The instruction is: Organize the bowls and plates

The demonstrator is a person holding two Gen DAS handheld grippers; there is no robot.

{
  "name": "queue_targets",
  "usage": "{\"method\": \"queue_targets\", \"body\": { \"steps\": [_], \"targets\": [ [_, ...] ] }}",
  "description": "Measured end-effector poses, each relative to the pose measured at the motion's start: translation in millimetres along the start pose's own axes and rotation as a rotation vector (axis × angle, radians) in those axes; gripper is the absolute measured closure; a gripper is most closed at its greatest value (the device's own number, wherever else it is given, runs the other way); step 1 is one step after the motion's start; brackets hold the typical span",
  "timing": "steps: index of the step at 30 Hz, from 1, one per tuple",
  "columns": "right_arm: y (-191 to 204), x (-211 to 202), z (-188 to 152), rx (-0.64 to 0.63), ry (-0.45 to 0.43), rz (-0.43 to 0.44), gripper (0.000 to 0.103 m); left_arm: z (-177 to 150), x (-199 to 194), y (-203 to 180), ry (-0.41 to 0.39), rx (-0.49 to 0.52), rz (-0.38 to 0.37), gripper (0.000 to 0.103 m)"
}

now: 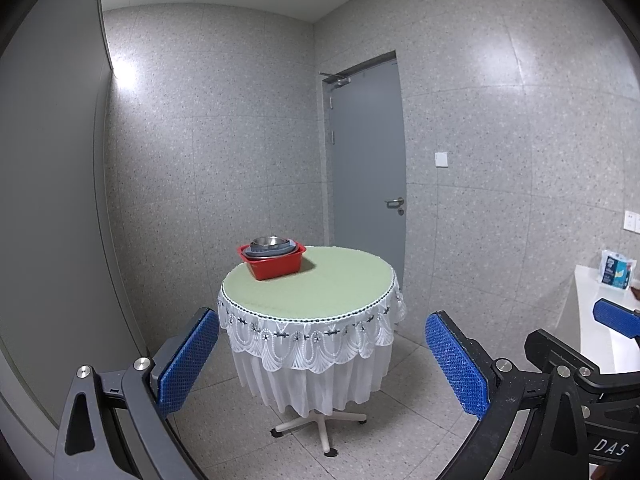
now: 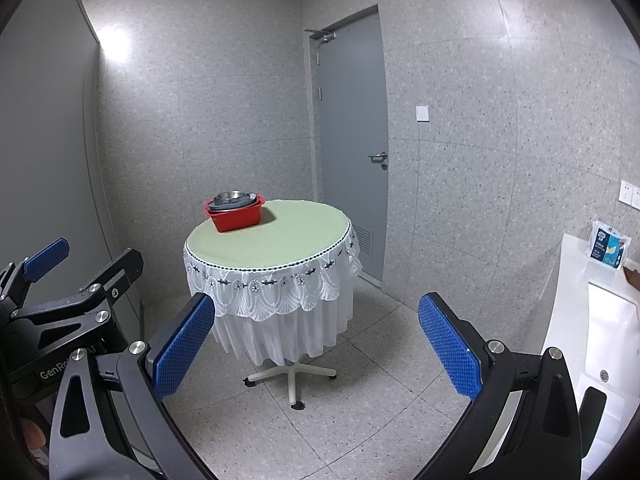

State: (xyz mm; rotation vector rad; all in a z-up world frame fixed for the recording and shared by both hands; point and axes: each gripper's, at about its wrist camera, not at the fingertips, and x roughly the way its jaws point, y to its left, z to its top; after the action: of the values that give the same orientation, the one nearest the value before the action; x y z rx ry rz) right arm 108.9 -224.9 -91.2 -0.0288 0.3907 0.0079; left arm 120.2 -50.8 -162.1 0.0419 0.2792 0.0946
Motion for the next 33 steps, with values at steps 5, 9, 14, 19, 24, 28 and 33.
{"method": "queue_targets", "body": {
  "steps": [5,9,14,19,24,28,33],
  "targets": [
    [1.1,1.5,0.7,0.002,0.001,0.000,0.000,-0.7,1.3,-0.4,-0.001,0.001,0.001,0.001],
    [2.6,1.9,1.4,0.004,-0.002,-0.002,0.000,-0.3,3.5,2.5,-0.001,0.001,-0.002,0.001],
    [2.4,2.7,2.0,0.005,-0.003,-0.002,0.000,-1.1,4.4,2.1,-0.007,0.002,-0.002,0.001],
    [3.3,2.4,-0.3,0.005,-0.002,-0.003,0.000,-5.1,4.4,4.7,-0.015,0.007,0.001,0.001],
    [2.6,2.6,0.7,0.010,-0.001,-0.002,0.000,-6.0,3.1,5.9,-0.017,0.009,0.001,0.001],
    [2.0,2.8,1.2,0.009,-0.002,-0.002,0.000,-7.0,2.5,8.1,-0.017,0.009,-0.001,0.001],
    [2.6,3.1,1.6,0.010,0.000,-0.002,0.000,-5.7,0.7,8.6,-0.016,0.009,-0.003,0.001]
  ]
}}
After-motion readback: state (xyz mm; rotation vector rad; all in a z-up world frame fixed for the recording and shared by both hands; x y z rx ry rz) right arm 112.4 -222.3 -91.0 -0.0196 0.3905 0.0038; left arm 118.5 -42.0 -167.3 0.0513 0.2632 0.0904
